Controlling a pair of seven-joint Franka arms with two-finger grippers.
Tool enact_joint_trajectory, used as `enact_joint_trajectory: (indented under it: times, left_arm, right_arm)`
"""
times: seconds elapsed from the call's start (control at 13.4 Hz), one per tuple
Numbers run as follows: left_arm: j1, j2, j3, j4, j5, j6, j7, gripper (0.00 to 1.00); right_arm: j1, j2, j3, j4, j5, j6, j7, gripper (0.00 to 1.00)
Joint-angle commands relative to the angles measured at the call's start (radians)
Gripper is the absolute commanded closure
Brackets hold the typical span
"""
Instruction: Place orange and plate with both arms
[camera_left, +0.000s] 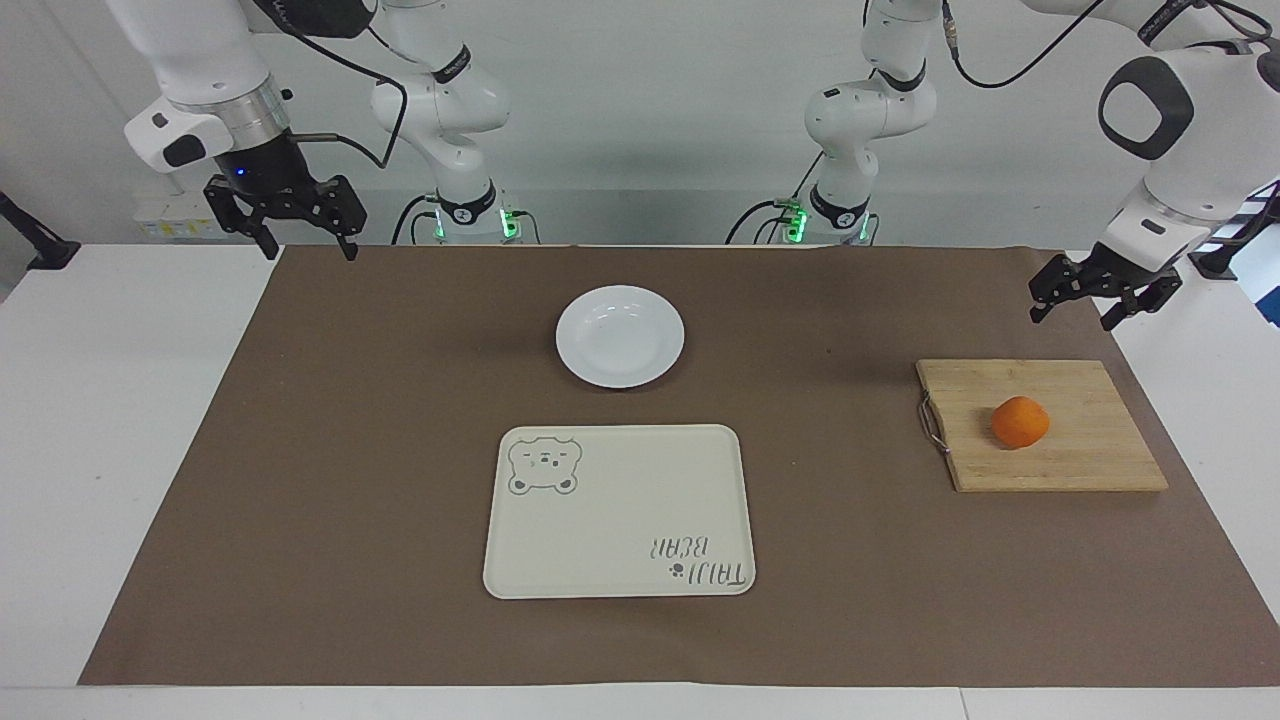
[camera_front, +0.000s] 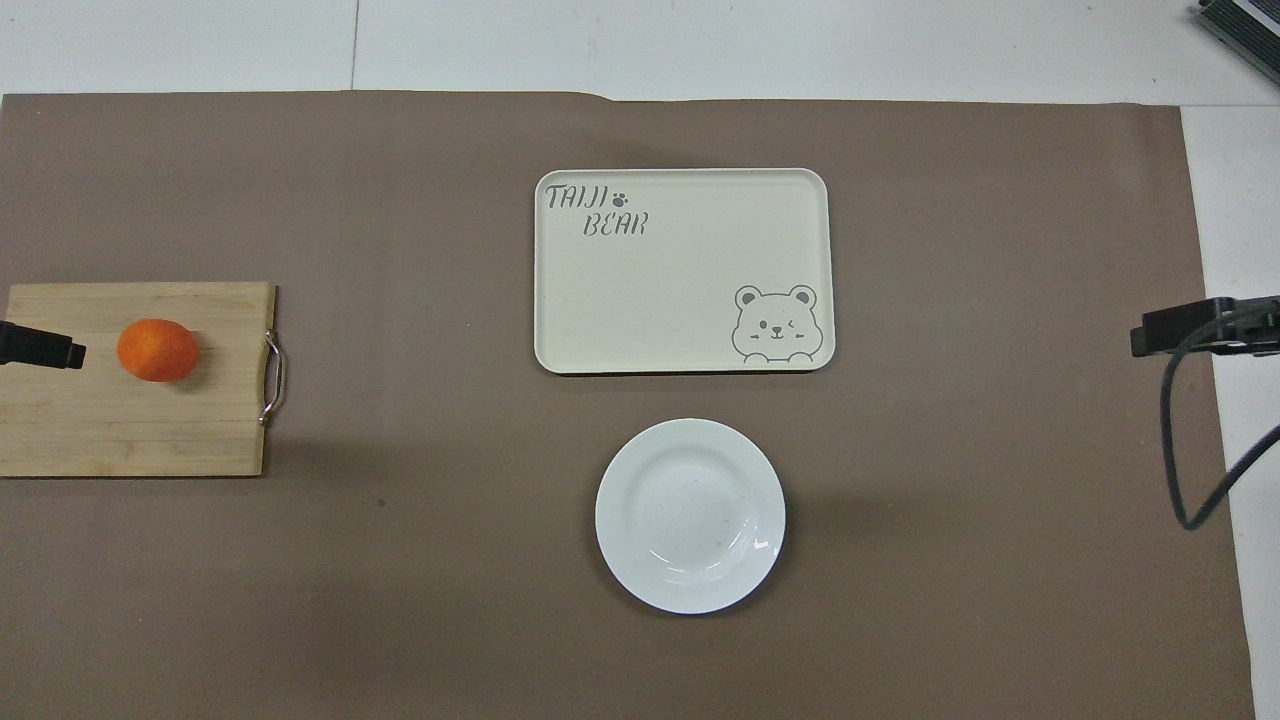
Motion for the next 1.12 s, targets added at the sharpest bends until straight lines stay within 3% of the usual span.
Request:
enact_joint_trajectory:
  times: [0.0, 0.52, 0.82, 1.04]
  left_arm:
    - [0.03, 0.014, -0.009, -0.031, 0.014, 0.063, 0.028, 0.0]
    - [0.04, 0.167, -0.009, -0.039, 0.014, 0.191, 0.034, 0.0]
    - [0.039, 0.193, -0.009, -0.146, 0.014, 0.338, 0.031, 0.0]
    - [0.04, 0.218, -0.009, -0.168, 0.013, 0.375, 0.03, 0.0]
  right_arm:
    - [0.001, 0.002, 0.002, 0.007, -0.009, -0.012, 0.02, 0.0]
    - [0.001, 0.002, 0.002, 0.007, -0.009, -0.012, 0.02, 0.0]
    - [0.001, 0.002, 0.002, 0.007, -0.009, -0.012, 0.02, 0.0]
    - [0.001, 0.002, 0.002, 0.007, -0.009, -0.012, 0.02, 0.0]
